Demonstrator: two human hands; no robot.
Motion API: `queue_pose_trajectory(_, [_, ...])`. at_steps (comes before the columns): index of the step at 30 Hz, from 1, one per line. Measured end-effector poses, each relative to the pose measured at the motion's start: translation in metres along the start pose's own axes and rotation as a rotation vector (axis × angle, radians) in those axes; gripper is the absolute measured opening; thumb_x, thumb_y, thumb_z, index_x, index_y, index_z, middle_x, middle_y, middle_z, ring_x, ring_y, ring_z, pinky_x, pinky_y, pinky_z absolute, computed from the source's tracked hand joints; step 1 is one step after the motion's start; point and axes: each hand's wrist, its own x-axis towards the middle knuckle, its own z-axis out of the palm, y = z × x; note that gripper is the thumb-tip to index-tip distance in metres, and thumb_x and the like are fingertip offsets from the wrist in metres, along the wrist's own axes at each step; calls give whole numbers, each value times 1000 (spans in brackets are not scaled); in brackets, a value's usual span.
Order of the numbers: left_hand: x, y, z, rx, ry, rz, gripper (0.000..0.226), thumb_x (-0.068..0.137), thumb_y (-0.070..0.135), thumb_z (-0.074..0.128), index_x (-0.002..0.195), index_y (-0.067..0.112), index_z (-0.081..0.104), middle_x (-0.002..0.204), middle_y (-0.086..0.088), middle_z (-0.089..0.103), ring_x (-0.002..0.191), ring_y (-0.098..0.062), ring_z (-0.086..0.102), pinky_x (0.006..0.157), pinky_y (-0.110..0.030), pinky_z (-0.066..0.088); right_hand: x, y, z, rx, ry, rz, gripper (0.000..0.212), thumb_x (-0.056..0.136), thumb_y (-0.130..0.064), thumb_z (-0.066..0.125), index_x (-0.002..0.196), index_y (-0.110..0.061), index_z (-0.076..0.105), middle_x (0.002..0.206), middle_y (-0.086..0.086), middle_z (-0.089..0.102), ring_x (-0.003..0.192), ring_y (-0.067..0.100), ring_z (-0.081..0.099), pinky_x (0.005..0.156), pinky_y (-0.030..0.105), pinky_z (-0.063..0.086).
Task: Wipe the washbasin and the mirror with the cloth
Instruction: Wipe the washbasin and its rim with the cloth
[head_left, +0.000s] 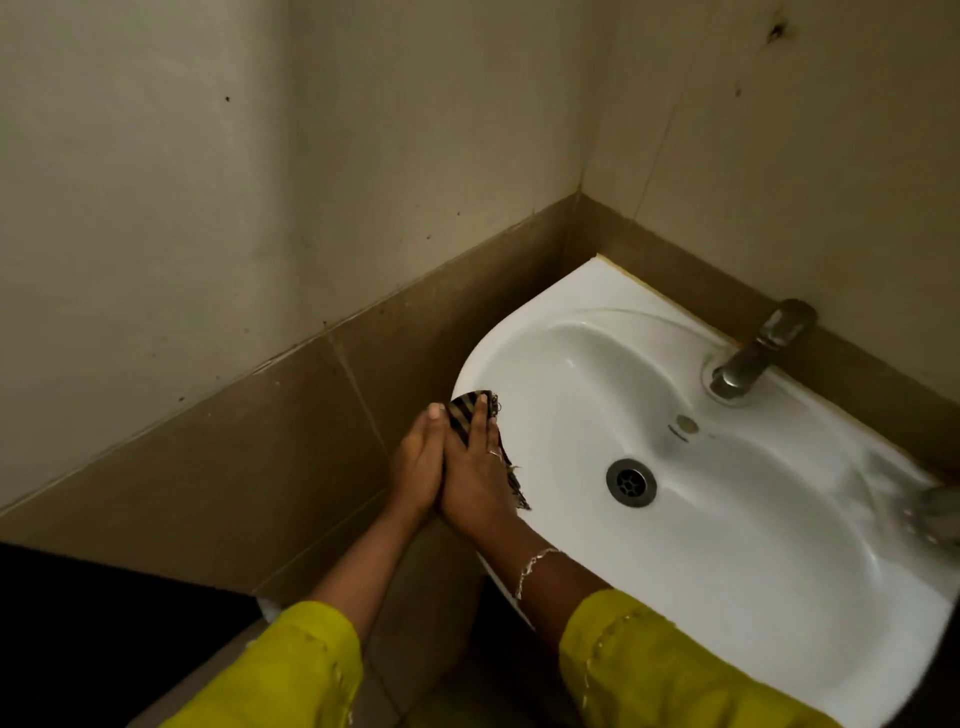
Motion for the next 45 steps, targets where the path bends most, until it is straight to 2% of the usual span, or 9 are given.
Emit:
queue_pose_trajectory(4, [-4, 2, 5, 111, -97, 13, 36, 95, 38, 34, 108, 11, 55, 105, -9, 61, 98, -19, 57, 85, -30, 40, -23, 9, 8, -31, -8, -59, 69, 94, -15, 41, 149, -26, 1, 155, 10, -17, 144, 32, -5, 116, 46, 17])
queue_pose_trajectory(7, [-1, 5, 7, 216, -154, -11, 64, 81, 63, 35, 119, 13, 50, 119, -11, 57, 110, -23, 54, 95, -36, 42, -38, 14, 8, -81, -11, -113, 71, 90, -7, 44, 148, -19, 6, 156, 14, -13, 144, 34, -2, 117, 44, 17])
queue_pose_trajectory(10, [4, 11, 9, 371, -272, -135, 93, 76, 68, 44, 142, 9, 16, 143, -12, 39, 127, -26, 42, 106, -38, 35, -60, 22, 11, -170, 23, -188, 66, 89, -7, 48, 146, -19, 18, 156, 16, 4, 142, 36, 12, 113, 44, 25])
queue_pose_trajectory(14, [10, 19, 17, 446, -317, -236, 105, 79, 63, 47, 141, 3, -14, 153, -14, 16, 137, -28, 25, 109, -33, 25, -75, 39, 12, -136, -16, -231, 81, 86, -23, 59, 146, -30, 6, 157, 11, 0, 142, 33, 17, 107, 47, 36])
queue_pose_trajectory(17, [14, 24, 19, 432, -310, -310, 104, 78, 65, 46, 142, 4, -10, 153, -15, 15, 135, -31, 28, 107, -35, 29, -67, 25, -3, 52, -20, -75, 85, 85, -46, 53, 148, -21, 1, 154, 9, 16, 135, 30, 30, 107, 41, 36])
queue_pose_trajectory(28, [6, 20, 36, 669, -114, -332, 65, 91, 14, 44, 142, 8, 4, 142, -22, 30, 124, -39, 40, 99, -42, 35, -92, 17, -7, -271, -63, 37, 60, 100, -22, 31, 147, -9, -4, 154, 21, 9, 138, 35, 23, 109, 43, 27])
queue_pose_trajectory(32, [2, 18, 39, 652, -38, -303, 62, 88, 11, 47, 140, 6, 12, 136, -24, 37, 119, -42, 44, 95, -44, 38, -118, 38, -10, -393, 27, -14, 69, 78, -38, 66, 135, -5, 43, 122, 22, 59, 100, 32, 65, 72, 35, 55])
queue_pose_trajectory(38, [-14, 16, 51, 728, 119, -173, 56, 91, 13, 45, 139, 4, 17, 137, -24, 36, 117, -46, 44, 92, -47, 39, -155, 62, -30, -528, 49, -73, 75, 47, -65, 75, 104, -17, 70, 85, 2, 73, 58, 12, 67, 41, 20, 47])
queue_pose_trajectory(45, [-14, 15, 50, 753, 130, -138, 56, 91, 15, 45, 139, 1, 18, 135, -26, 38, 114, -47, 46, 90, -48, 40, -187, 102, -37, -632, 167, -190, 70, 51, -65, 73, 105, -20, 62, 85, -2, 72, 52, 11, 63, 40, 22, 46])
